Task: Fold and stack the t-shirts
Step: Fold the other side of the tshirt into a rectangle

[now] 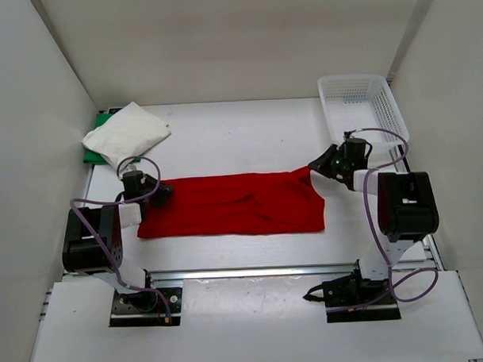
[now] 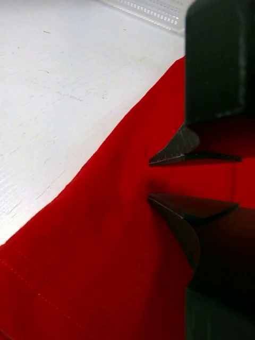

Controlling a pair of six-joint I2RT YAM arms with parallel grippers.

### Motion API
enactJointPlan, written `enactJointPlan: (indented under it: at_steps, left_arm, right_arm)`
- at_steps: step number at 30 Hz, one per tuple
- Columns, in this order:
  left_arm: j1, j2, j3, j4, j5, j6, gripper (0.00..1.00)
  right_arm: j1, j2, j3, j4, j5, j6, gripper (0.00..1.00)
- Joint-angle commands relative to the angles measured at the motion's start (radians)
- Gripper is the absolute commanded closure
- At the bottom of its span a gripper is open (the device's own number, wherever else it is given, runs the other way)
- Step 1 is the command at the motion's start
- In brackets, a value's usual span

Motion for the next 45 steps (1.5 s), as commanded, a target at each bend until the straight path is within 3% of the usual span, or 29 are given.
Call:
enactJointPlan:
  at_steps: [1,13,14,16,20,25,28,31,34,39,45]
  left_arm:
    - [0.004,-0.012,-0.016,-0.012,-0.01,0.008,0.62]
    - [0.007,-0.025,-0.014,-0.022,-0.02,0.016,0.62]
    - [0.005,-0.028,-0.017,-0.018,-0.011,0.016,0.63]
    - [-0.001,-0.042,-0.02,-0.009,-0.004,0.006,0.62]
    - [-0.042,-0.087,0.005,-0.021,-0.008,0.014,0.61]
    - [-0.175,-0.191,-0.004,-0.036,-0.055,0.02,0.6]
    - [-0.382,-0.235,0.016,-0.062,-0.129,0.066,0.59]
    - [-0.594,-0.173,0.091,-0.088,-0.212,0.098,0.58]
    - [-0.697,-0.075,0.153,-0.062,-0.214,0.062,0.59]
    - [-0.795,0.071,0.24,-0.029,-0.221,0.014,0.58]
    - [-0.808,0.166,0.294,-0.002,-0.235,-0.069,0.57]
  right_arm:
    - [-0.001,0.053,0.088,-0.004,0.08,-0.057,1.0]
    - [-0.021,0.156,0.198,-0.038,0.172,-0.062,1.0]
    - [-0.03,0.152,0.189,-0.037,0.166,-0.05,0.96]
    - [-0.036,0.124,0.156,-0.006,0.114,-0.039,0.74]
    - [-0.027,0.012,0.1,0.002,0.089,-0.019,0.55]
    - [0.034,-0.118,-0.064,0.054,0.091,0.018,0.65]
    - [0.085,-0.206,-0.14,0.08,0.117,0.018,0.71]
    - [0.11,-0.304,-0.18,0.065,0.158,-0.002,0.71]
    - [0.111,-0.402,-0.228,0.049,0.166,0.009,0.74]
    - [0.119,-0.516,-0.3,0.023,0.177,0.007,0.73]
    - [0.122,-0.569,-0.334,0.028,0.143,0.01,0.73]
